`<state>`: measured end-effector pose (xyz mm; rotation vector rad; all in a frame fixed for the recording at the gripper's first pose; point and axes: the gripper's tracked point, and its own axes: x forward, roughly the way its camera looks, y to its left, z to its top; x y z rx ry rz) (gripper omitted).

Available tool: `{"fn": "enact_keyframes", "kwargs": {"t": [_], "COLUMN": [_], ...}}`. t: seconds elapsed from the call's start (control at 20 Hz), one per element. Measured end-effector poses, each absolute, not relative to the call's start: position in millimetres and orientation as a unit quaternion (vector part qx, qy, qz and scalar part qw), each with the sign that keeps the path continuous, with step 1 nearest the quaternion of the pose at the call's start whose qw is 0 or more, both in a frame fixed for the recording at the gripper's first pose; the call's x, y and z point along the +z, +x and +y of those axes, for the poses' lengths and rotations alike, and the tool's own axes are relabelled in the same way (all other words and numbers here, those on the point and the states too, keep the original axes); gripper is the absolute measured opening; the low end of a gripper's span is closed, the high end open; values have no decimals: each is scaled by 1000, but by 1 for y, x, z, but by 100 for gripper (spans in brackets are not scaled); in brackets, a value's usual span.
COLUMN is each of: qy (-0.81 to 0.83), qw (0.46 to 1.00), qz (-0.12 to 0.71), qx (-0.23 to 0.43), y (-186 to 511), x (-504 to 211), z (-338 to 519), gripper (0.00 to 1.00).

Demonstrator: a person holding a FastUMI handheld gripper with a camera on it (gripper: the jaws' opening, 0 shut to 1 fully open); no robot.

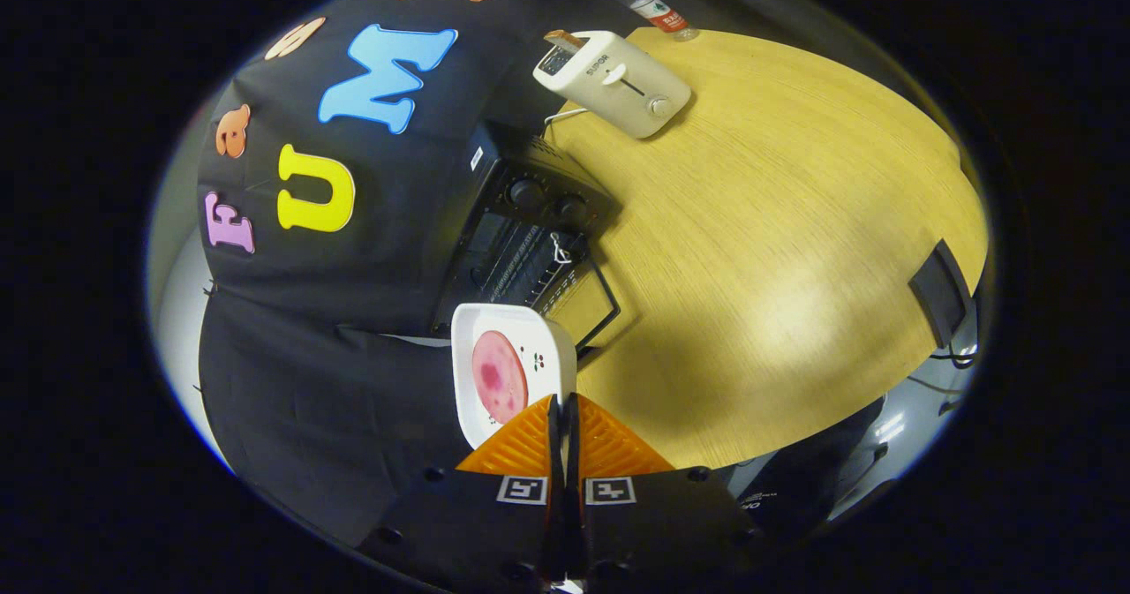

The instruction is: Open the toaster oven, put the food inside, and close the toaster oven door.

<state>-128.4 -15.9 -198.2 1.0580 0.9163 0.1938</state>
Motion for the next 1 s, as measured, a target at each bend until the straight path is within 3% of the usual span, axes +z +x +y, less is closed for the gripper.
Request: {"fn": "enact_keyframes", "kwargs": {"t": [0.4,1.0], "qy": [494,520], "qw": [758,736], "qz": [415,431], "qx": [98,53], "y": [-92,-10], "x": [-196,-250], "z": [39,70], "gripper": [2,2]}}
